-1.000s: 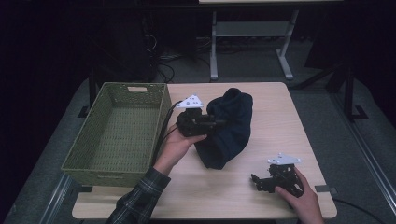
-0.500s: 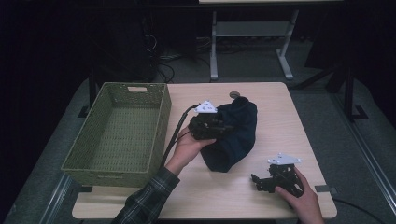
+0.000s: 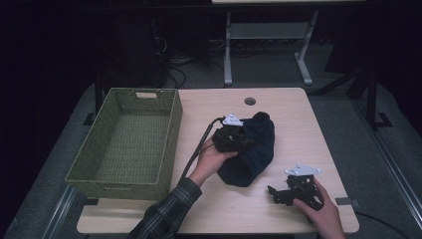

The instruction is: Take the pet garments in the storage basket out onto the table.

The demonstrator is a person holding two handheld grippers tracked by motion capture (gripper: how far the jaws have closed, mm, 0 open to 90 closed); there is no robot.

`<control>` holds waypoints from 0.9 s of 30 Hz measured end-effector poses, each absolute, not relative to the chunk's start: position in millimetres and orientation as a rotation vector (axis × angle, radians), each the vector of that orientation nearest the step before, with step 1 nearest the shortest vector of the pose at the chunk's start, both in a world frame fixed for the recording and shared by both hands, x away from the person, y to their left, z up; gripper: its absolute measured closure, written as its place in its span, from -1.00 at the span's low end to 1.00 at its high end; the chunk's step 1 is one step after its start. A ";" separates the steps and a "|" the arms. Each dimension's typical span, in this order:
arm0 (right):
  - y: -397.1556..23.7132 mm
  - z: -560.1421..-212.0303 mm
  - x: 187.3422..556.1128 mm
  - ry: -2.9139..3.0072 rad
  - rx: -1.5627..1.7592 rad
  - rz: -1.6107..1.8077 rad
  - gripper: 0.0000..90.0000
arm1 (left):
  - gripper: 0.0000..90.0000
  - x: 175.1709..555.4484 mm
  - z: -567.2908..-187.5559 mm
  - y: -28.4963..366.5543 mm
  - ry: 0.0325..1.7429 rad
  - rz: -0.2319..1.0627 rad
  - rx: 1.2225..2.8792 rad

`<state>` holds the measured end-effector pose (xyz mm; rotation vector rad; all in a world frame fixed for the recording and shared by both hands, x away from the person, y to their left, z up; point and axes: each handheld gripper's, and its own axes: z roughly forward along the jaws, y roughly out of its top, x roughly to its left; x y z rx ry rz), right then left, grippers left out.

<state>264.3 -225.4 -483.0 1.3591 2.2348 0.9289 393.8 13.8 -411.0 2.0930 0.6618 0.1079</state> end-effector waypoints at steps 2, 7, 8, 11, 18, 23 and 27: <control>-225.2 -483.0 264.3 2.234 1.362 0.931 -1.00 | 0.51 395.6 -418.5 9.0 0.663 0.111 2.112; -225.4 -483.1 264.5 2.234 1.357 0.934 -1.00 | 0.50 400.1 -431.9 0.0 0.662 0.116 2.142; -225.4 -483.1 264.4 2.234 1.358 0.933 -1.00 | 0.50 399.8 -435.3 -3.3 0.680 0.106 2.147; -225.3 -483.0 264.3 2.234 1.361 0.931 -1.00 | 0.48 400.2 -441.4 -9.0 0.681 0.112 2.167; -225.5 -483.0 264.4 2.234 1.357 0.928 -1.00 | 0.38 401.4 -453.7 -17.7 0.678 0.131 2.207; -225.4 -483.0 264.3 2.235 1.359 0.928 -1.00 | 0.15 401.4 -457.5 -21.9 0.675 0.145 2.224; -225.6 -483.1 264.5 2.234 1.355 0.928 -1.00 | -0.11 400.4 -456.0 -24.5 0.670 0.166 2.215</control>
